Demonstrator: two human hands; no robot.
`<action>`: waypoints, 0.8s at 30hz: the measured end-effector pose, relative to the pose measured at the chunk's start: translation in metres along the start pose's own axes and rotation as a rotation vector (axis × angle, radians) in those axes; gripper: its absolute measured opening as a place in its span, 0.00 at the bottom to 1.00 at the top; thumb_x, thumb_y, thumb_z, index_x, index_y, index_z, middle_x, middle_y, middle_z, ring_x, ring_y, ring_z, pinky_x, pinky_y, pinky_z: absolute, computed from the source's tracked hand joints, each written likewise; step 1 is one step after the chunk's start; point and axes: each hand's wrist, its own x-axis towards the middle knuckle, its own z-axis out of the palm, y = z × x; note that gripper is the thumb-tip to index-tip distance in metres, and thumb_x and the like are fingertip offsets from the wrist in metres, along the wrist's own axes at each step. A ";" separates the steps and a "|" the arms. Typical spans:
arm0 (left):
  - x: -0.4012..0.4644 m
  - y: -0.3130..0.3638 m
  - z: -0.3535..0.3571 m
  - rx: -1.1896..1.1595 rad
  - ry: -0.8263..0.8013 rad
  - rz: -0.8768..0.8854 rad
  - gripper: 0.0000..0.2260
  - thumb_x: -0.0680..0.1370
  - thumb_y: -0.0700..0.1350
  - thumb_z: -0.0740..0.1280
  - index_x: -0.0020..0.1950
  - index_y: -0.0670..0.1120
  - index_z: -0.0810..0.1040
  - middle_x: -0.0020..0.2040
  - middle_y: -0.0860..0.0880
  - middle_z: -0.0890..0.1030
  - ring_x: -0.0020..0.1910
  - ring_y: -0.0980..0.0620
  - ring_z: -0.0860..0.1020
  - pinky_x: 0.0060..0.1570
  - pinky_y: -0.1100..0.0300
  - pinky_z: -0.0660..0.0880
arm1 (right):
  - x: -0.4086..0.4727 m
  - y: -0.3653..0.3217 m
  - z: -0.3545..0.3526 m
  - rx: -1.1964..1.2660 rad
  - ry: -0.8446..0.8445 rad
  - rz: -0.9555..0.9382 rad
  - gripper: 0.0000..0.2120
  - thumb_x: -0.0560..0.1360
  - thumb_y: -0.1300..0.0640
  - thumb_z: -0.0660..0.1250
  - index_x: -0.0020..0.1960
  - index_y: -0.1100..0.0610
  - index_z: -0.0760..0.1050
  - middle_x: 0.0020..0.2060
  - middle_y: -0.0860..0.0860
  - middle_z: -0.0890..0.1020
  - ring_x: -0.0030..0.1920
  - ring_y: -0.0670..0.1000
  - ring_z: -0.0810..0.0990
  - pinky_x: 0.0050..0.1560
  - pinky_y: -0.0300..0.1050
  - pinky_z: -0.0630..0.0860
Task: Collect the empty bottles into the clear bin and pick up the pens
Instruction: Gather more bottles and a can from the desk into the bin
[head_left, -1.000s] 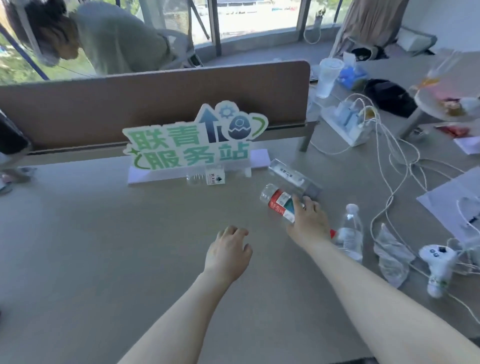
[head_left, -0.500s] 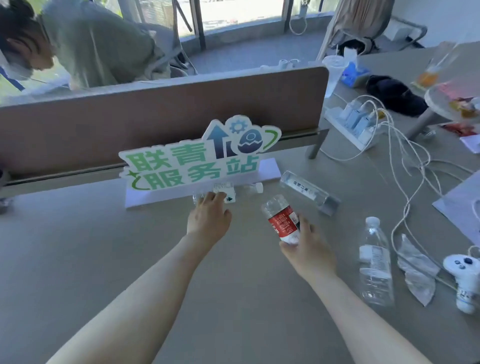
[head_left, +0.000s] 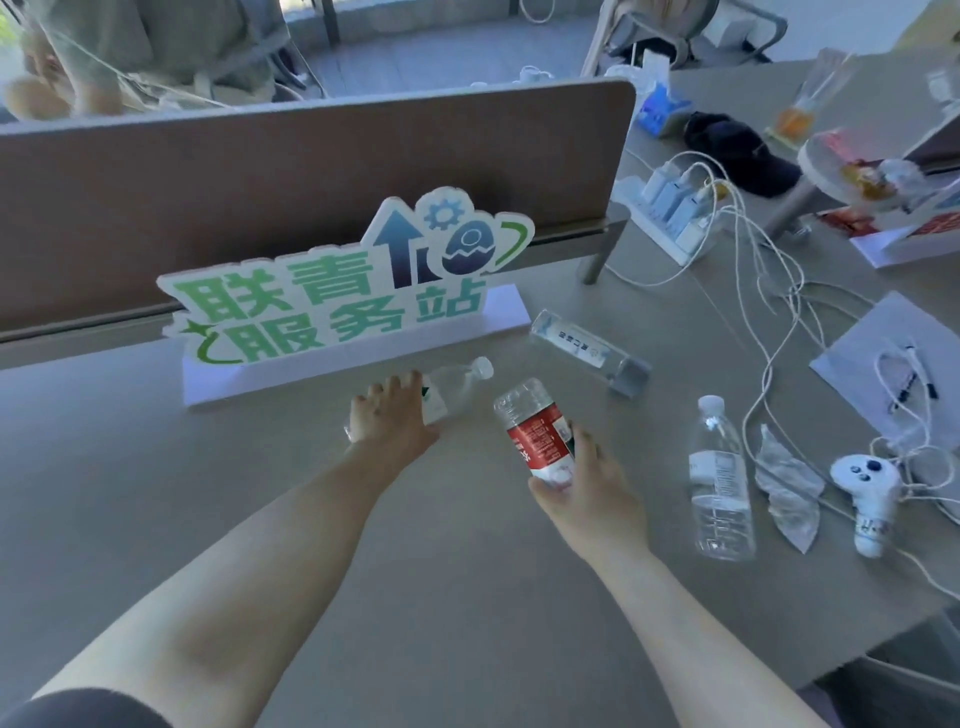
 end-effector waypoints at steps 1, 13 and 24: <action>-0.009 -0.001 0.001 -0.038 -0.005 -0.021 0.28 0.70 0.60 0.68 0.63 0.49 0.65 0.57 0.45 0.76 0.58 0.41 0.75 0.51 0.49 0.74 | -0.003 -0.001 0.001 0.006 -0.002 -0.013 0.35 0.70 0.41 0.67 0.73 0.46 0.58 0.59 0.48 0.75 0.57 0.53 0.75 0.51 0.51 0.75; -0.169 -0.047 -0.028 -0.365 0.316 -0.459 0.22 0.69 0.59 0.66 0.57 0.50 0.67 0.50 0.48 0.78 0.50 0.43 0.78 0.42 0.54 0.70 | -0.042 -0.058 0.001 0.029 -0.171 -0.395 0.37 0.73 0.42 0.68 0.76 0.45 0.54 0.63 0.51 0.73 0.61 0.55 0.74 0.49 0.49 0.72; -0.466 -0.096 0.030 -0.468 0.498 -1.165 0.18 0.75 0.53 0.63 0.61 0.46 0.68 0.54 0.47 0.77 0.53 0.41 0.78 0.47 0.52 0.72 | -0.230 -0.128 0.069 0.029 -0.495 -1.066 0.36 0.73 0.44 0.70 0.76 0.48 0.58 0.61 0.55 0.77 0.55 0.59 0.78 0.48 0.51 0.73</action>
